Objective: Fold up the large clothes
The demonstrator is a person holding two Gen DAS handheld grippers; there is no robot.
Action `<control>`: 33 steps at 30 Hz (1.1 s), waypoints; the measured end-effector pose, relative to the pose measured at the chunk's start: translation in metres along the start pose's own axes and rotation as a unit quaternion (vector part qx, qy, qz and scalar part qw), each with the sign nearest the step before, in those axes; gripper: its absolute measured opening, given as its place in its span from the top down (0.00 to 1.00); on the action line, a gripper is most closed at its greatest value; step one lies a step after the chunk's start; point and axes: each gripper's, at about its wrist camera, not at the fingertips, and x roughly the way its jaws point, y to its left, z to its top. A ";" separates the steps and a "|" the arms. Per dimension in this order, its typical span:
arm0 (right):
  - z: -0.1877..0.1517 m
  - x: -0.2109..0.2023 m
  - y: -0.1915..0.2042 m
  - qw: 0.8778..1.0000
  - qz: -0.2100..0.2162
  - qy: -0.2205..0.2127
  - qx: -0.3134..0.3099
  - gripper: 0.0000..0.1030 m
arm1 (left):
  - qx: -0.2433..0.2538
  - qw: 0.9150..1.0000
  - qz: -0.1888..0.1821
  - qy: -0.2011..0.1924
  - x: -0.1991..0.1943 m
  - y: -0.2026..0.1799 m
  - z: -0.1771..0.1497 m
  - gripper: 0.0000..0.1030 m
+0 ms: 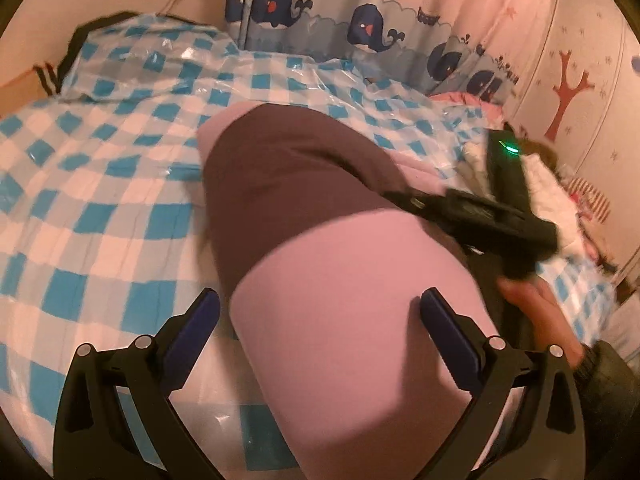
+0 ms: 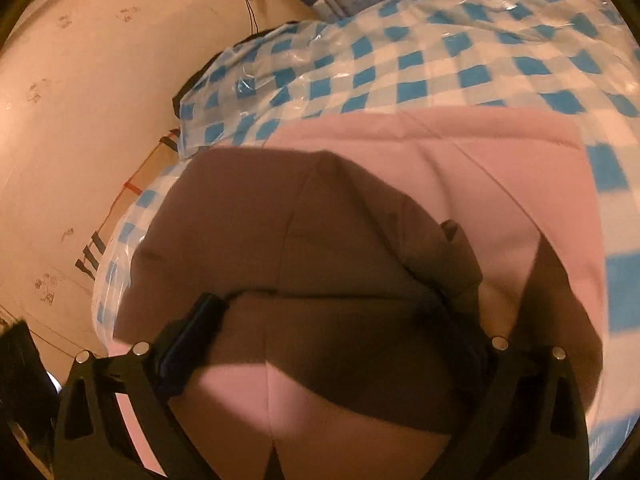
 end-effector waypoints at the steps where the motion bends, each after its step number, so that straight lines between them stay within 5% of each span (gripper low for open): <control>1: -0.003 -0.001 0.002 1.000 -0.001 -0.003 0.000 0.07 | 0.001 1.000 0.004 0.001 0.001 -0.002 -0.001 0.07; 5: 0.009 -0.025 0.013 1.000 0.018 -0.004 -0.009 0.07 | 0.013 1.000 0.023 0.000 0.002 -0.012 -0.003 0.07; 9: -0.004 -0.097 0.019 0.997 -0.023 -0.078 -0.017 0.07 | 0.057 0.997 0.052 -0.014 -0.004 -0.024 -0.003 0.07; 14: -0.027 -0.096 -0.010 0.996 -0.069 -0.042 0.030 0.07 | 0.065 0.996 0.061 -0.021 -0.008 -0.029 -0.003 0.07; 26: -0.052 -0.057 -0.065 0.988 0.055 0.008 0.146 0.06 | 0.108 0.990 0.092 -0.025 -0.010 -0.047 -0.006 0.07; 33: -0.057 -0.053 -0.069 0.985 0.076 0.002 0.156 0.06 | 0.122 0.987 0.100 -0.025 -0.010 -0.053 -0.006 0.07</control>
